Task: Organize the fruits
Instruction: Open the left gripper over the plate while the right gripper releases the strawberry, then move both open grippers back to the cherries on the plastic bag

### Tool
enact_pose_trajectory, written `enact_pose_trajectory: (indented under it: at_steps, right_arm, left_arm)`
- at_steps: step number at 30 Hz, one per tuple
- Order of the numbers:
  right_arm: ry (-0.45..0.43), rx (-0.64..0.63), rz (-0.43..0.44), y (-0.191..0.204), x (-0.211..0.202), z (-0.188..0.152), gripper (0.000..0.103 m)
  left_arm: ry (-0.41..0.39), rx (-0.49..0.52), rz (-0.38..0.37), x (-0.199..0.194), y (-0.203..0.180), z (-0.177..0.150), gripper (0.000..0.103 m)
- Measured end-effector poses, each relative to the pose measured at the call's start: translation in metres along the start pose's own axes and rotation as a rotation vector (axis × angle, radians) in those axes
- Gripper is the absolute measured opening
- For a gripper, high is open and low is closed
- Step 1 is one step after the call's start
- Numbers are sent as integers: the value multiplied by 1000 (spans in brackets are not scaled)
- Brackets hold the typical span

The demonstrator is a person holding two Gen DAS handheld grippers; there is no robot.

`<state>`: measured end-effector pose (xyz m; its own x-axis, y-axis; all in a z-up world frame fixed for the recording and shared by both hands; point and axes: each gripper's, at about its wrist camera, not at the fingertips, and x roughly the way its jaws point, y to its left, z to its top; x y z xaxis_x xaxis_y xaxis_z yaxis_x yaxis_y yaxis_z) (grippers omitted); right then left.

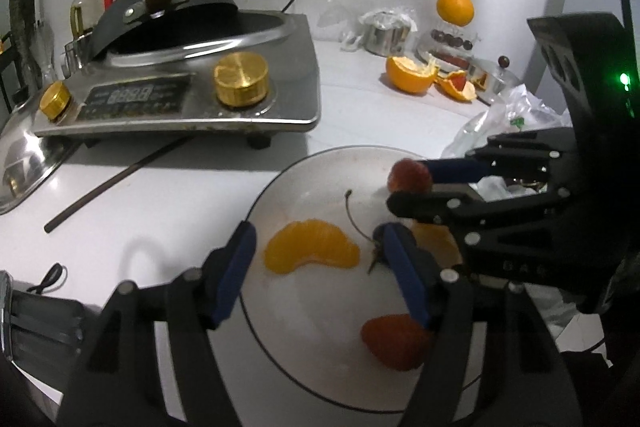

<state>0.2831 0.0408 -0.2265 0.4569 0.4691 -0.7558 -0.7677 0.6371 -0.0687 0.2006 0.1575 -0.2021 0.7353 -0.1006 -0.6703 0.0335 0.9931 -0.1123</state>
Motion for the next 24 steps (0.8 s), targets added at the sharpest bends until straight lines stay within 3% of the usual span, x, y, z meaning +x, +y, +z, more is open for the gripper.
enact_pose_trajectory:
  at_steps: [1,24]
  right_arm:
    - [-1,2,-5,0,-1,0,47]
    - [-74,5,-61,-1,-61,-24,47]
  left_arm:
    - [-2,-2,2,-2,1,-1,68]
    - [-63,16,12,-39,-30,-11,69]
